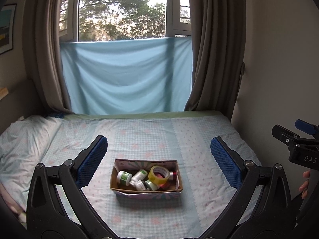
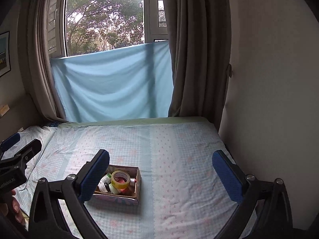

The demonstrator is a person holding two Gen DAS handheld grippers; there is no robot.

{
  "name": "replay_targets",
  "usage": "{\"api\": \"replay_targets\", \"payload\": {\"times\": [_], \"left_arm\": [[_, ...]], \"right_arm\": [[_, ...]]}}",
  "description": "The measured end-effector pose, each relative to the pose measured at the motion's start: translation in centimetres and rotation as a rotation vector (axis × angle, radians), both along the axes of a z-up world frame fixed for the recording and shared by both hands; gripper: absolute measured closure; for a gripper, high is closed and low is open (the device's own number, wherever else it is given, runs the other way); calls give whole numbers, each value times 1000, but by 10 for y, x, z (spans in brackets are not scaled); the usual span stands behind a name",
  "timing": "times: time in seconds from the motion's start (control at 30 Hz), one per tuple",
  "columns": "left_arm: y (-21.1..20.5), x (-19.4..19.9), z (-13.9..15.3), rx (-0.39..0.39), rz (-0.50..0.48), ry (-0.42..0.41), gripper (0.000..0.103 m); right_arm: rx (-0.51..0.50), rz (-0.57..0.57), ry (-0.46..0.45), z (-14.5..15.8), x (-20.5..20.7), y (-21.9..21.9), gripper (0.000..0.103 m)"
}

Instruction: Organize rigid objects

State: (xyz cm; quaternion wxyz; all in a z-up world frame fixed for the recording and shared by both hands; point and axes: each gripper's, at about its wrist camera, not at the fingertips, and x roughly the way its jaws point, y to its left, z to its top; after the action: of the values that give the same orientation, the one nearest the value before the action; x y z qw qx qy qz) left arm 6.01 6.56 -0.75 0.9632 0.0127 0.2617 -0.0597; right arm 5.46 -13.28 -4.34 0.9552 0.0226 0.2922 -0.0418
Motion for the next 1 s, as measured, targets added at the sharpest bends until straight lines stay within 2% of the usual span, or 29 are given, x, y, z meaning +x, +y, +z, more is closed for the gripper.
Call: {"api": "replay_targets", "payload": {"times": [1.0], "left_arm": [[-4,-5,3,7,22,-13,0]], "right_arm": [[1,21,-22,4,1,0,0]]}}
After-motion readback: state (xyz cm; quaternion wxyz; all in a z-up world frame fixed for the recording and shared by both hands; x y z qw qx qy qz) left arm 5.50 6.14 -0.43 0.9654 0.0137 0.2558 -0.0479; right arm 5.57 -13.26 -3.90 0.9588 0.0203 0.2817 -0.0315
